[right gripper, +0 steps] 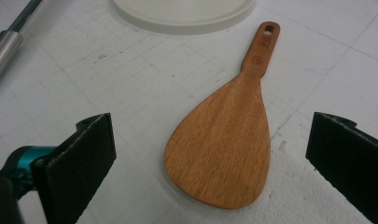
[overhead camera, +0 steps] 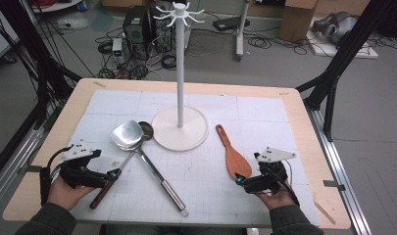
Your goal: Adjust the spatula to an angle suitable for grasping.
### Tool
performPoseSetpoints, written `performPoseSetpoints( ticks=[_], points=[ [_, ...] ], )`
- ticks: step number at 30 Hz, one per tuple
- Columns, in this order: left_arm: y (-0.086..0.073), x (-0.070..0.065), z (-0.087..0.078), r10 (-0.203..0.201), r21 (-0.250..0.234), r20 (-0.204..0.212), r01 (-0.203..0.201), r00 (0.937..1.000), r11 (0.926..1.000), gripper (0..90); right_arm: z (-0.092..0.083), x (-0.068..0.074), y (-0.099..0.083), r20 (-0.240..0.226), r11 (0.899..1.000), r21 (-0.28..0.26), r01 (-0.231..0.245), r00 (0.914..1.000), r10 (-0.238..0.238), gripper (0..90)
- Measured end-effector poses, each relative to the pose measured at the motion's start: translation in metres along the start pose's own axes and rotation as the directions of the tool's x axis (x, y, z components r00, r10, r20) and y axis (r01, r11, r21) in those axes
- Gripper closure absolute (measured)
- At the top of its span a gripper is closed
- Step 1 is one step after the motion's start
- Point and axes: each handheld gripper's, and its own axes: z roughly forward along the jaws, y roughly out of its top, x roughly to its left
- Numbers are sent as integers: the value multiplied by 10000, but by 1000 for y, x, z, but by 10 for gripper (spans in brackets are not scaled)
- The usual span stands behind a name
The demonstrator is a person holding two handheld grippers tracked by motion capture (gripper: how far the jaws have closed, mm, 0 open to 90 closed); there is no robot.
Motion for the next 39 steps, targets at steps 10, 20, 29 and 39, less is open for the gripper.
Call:
performPoseSetpoints(
  ticks=[10, 20, 29, 39],
  points=[
    [1, -1, 4, 47, 113, 87, -48, 10000, 9999, 17, 4, -4, 0, -75, 10000, 11, -61, 10000, 61, 4],
    [0, -2, 2, 64, 116, 97, -65, 9999, 9999, 17, 5, 0, 2, -134, 9999, 54, -102, 9999, 103, 4],
    [-1, -1, 1, 97, 125, 138, -99, 9999, 9999, 17, 8, 7, 17, -440, 9991, -319, -291, 9986, 277, 4],
    [0, -3, 2, 122, 110, 122, -123, 9999, 9999, 17, 30, 33, 51, -1304, 9996, 60, 274, 9911, -264, 5]
  ],
)
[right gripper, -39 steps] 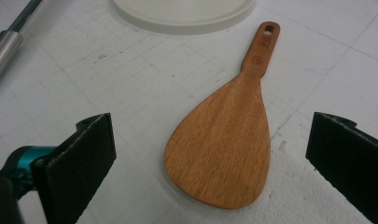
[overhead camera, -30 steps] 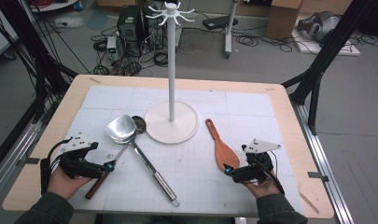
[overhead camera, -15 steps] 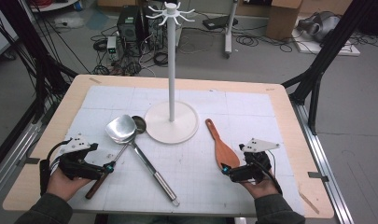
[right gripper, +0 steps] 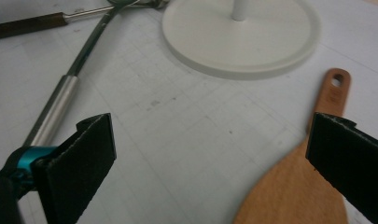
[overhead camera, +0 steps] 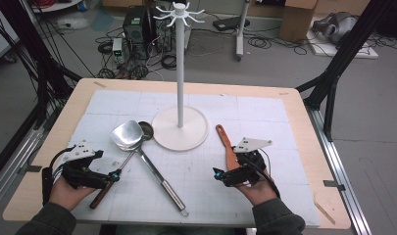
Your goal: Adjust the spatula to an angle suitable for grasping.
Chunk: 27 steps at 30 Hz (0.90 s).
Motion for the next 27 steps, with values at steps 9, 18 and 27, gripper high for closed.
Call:
performPoseSetpoints(
  ticks=[9, 18, 27],
  points=[
    [1, -1, 1, 69, -27, 73, -69, 9999, 10000, 17, 26, 19, 29, -616, 9993, 161, 348, 9975, -337, 5],
    [2, -2, 2, 119, -22, 112, -118, 9999, 9999, 17, 46, 31, 39, -900, 9983, 430, 387, 9953, -347, 5],
    [4, -3, 5, 199, -14, 228, -199, 9995, 9998, 17, 68, 42, 48, -1051, 9963, 700, 498, 9936, -422, 6]
  ],
)
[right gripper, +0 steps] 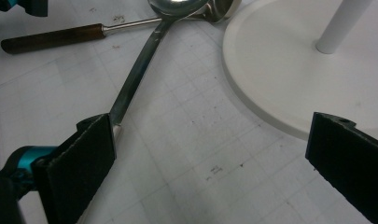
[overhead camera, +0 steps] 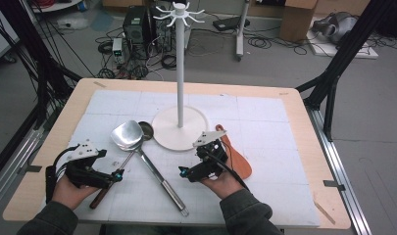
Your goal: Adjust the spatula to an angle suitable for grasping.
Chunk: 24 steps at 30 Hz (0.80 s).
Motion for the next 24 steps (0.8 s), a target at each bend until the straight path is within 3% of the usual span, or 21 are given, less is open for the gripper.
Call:
performPoseSetpoints(
  ticks=[13, 15, 23, 24],
  points=[
    [0, -1, 0, 54, 1, 47, -54, 10000, 10000, 17, 23, 10, 8, -130, 9999, 92, 141, 9998, -140, 9],
    [0, -1, -1, 59, -7, 46, -59, 10000, 10000, 17, 26, 11, 9, -232, 9998, 60, 178, 9996, -176, 58],
    [0, 0, -2, 78, -8, 37, -78, 10000, 10000, 17, 37, 17, 12, -326, 9996, 199, 202, 9993, -195, 61],
    [-1, 0, -2, 62, -23, 30, -62, 10000, 10000, 17, 42, 19, 13, -450, 9995, 256, 209, 9988, -197, 101]
  ],
)
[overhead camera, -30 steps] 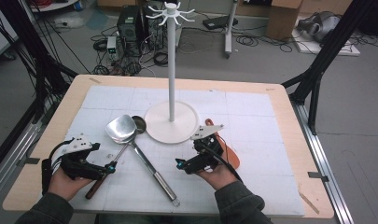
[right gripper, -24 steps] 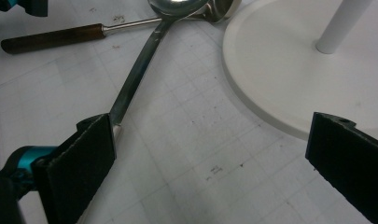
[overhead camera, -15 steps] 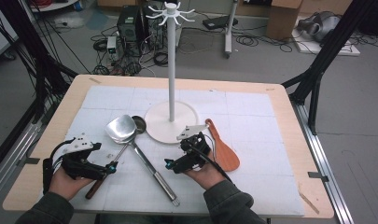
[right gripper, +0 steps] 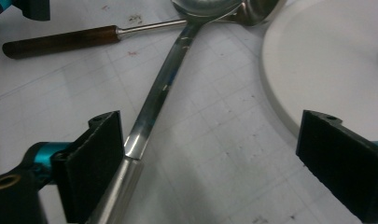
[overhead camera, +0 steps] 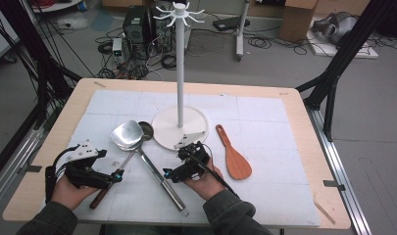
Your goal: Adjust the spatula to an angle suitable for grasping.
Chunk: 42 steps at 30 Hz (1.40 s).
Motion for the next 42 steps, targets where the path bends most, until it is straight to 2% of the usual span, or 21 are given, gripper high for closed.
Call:
performPoseSetpoints(
  ticks=[1, 2, 12, 18, 25, 33, 38, 42],
  points=[
    [0, 0, 0, 0, 0, 0, 0, 10000, 10000, 17, 0, 0, 0, 0, 10000, 0, 0, 10000, 0, 101],
    [0, 0, 0, -41, -15, -8, 41, 10000, 10000, 17, 4, 2, 1, -221, 9999, 84, 59, 9997, -57, 170],
    [0, 0, 0, -23, -11, 24, 23, 10000, 10000, 17, 24, 13, 2, -599, 9988, 459, 183, 9981, -155, 227],
    [0, 0, 0, 7, 15, 41, -7, 10000, 10000, 17, 37, 21, 2, -925, 9972, 710, 248, 9955, -181, 319],
    [0, 0, 0, 18, 16, 41, -18, 10000, 10000, 17, 46, 26, 3, -823, 9948, 902, 469, 9958, -395, 406],
    [0, 0, 0, 38, 39, 42, -38, 10000, 10000, 17, 54, 29, 1, -746, 9880, 1396, 668, 9956, -567, 513],
    [0, 0, 1, 50, 66, 68, -50, 10000, 10000, 17, 54, 29, 1, -965, 9885, 1325, 732, 9935, -607, 594],
    [0, 0, 0, 41, 40, 76, -41, 10000, 10000, 17, 54, 29, 2, -960, 9882, 1301, 813, 9930, -690, 601]
  ],
)
